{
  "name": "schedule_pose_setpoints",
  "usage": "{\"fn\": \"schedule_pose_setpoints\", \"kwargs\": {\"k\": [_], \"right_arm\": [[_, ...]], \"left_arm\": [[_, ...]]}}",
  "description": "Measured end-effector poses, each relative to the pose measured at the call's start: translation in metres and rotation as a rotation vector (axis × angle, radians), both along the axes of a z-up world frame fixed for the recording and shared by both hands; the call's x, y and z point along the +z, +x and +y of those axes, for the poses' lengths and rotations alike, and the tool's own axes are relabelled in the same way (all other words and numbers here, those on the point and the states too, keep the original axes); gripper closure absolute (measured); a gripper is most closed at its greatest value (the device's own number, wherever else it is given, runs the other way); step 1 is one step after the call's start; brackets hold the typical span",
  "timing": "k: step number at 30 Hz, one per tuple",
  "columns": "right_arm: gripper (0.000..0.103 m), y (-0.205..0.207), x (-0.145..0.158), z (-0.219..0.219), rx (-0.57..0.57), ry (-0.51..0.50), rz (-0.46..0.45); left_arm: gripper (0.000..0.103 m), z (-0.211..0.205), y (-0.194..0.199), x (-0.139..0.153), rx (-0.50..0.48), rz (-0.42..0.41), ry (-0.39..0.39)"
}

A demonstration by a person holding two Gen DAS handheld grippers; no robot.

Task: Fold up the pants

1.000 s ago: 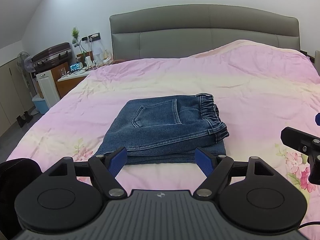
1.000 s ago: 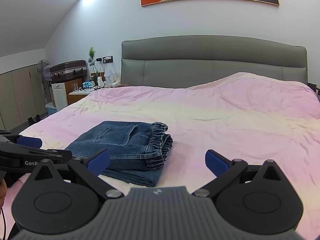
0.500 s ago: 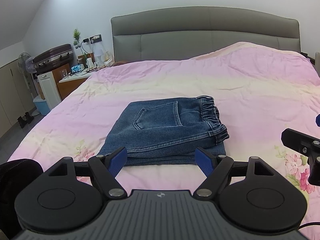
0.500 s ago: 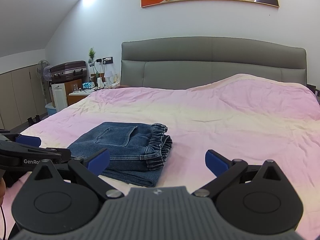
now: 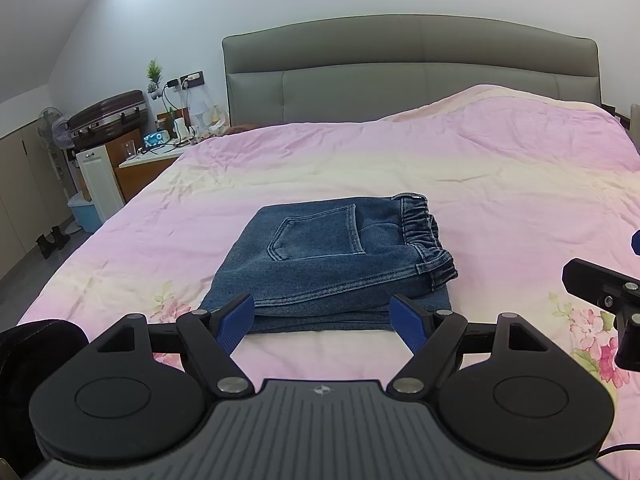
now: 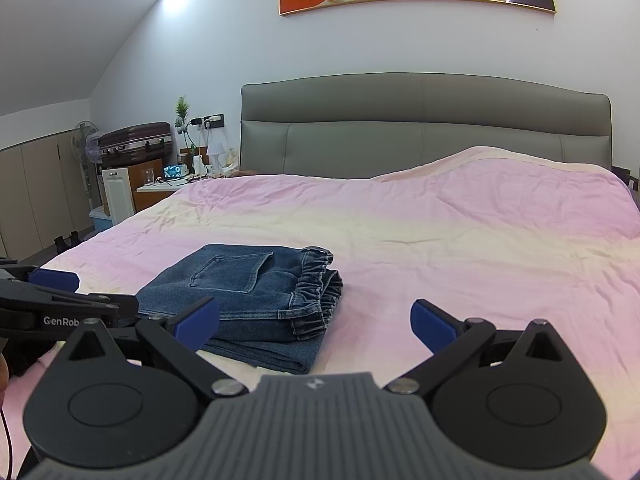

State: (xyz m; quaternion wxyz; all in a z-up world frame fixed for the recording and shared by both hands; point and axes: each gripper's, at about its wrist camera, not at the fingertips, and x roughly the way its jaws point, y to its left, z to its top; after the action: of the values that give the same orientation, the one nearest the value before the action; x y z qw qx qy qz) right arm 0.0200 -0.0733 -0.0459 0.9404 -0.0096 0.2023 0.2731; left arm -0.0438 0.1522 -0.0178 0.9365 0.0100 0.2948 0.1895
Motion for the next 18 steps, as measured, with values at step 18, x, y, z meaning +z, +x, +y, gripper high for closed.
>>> {"fn": "schedule_pose_setpoints", "kwargs": {"k": [18], "right_arm": [[0.005, -0.0009, 0.0000, 0.0005, -0.004, -0.009, 0.004]], "left_arm": [[0.013, 0.0001, -0.0005, 0.0028, -0.013, -0.015, -0.001]]}}
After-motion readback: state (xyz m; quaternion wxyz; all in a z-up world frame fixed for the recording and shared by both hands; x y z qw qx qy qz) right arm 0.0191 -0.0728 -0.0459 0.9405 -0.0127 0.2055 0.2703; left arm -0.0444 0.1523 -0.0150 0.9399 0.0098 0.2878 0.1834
